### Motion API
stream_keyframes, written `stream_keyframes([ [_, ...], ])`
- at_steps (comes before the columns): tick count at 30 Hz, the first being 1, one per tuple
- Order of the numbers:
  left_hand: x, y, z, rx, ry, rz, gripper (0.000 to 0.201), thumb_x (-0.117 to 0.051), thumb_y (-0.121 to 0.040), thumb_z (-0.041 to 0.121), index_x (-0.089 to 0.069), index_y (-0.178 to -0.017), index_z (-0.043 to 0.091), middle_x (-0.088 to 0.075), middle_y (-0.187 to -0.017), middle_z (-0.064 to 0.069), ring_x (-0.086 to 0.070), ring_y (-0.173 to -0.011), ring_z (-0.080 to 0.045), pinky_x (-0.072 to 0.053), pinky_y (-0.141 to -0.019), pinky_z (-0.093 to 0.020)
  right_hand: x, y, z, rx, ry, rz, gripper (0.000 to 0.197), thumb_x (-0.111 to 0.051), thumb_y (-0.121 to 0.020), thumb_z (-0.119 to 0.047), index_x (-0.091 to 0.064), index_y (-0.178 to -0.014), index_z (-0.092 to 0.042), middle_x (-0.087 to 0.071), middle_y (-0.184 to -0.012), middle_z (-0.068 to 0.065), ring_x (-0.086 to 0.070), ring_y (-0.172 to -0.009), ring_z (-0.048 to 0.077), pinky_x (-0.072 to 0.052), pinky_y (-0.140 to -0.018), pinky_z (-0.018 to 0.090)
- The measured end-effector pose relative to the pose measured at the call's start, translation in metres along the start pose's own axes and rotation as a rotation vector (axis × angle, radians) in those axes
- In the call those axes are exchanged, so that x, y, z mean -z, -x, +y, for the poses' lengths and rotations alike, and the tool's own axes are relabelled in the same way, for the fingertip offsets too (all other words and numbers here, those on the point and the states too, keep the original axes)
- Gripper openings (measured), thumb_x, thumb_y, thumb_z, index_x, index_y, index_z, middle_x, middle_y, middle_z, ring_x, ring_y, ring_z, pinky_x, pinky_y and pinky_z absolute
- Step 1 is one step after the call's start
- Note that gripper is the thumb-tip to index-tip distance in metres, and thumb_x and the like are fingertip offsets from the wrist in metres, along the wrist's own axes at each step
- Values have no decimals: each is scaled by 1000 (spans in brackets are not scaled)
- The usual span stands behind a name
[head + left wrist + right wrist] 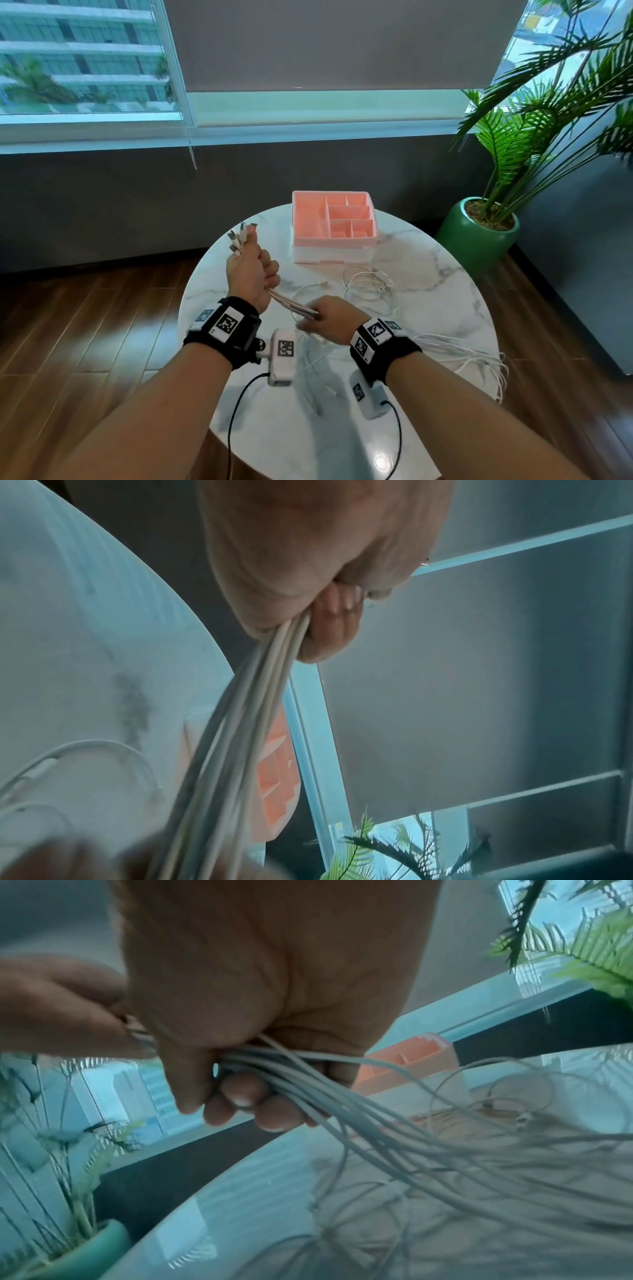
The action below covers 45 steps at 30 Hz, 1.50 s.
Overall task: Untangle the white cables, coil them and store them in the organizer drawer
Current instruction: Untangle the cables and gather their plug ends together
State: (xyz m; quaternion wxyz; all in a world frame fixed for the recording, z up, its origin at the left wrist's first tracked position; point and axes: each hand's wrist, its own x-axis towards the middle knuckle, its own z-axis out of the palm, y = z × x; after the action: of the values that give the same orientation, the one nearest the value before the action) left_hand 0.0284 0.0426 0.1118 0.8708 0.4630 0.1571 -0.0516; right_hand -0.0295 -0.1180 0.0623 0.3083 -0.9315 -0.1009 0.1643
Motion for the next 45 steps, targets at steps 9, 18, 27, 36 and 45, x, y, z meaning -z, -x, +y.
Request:
stream_keyframes([
  [9,12,-15,25,-43,75,6,50,-55,-99,54,-32,-66,24,-20,-57,6,-15,-44,-8,-14,-37,-19,29,15,69,-144,118,211,22,-61,-92,-26,-54,-74,-16,-60,-80,5,-53,-74,20,-43,-72,35],
  [18,3,-15,27,-77,91,2,52,-53,-101,52,-26,-66,25,-18,-59,5,-13,-47,-9,-12,-39,-20,126,18,26,32,-78,651,17,-74,-84,-24,-64,-72,-16,-59,-60,-5,-47,-54,5,-37,-54,19],
  [27,21,-39,83,-234,150,90,52,-48,-101,58,-29,-65,25,-20,-56,5,-13,-45,-10,-12,-40,-19,63,70,143,-450,-22,56,29,-72,-87,-32,-59,-66,-17,-63,-56,2,-64,-51,18,-51,-55,27],
  [36,19,-39,48,-219,-16,77,52,-57,-98,54,-28,-65,26,-24,-54,6,-18,-41,-8,-15,-40,-17,79,87,153,-556,-600,461,38,-74,-88,-33,-54,-69,-7,-44,-45,4,-39,-35,19,-35,-41,25],
  [45,-21,-9,-2,-171,-457,-180,35,-61,-101,28,-48,-71,17,-34,-51,3,-28,-43,-13,-20,-40,-18,115,50,71,-408,-577,431,38,-64,-92,-46,-51,-70,-18,-40,-50,-2,-28,-39,13,-25,-41,19],
])
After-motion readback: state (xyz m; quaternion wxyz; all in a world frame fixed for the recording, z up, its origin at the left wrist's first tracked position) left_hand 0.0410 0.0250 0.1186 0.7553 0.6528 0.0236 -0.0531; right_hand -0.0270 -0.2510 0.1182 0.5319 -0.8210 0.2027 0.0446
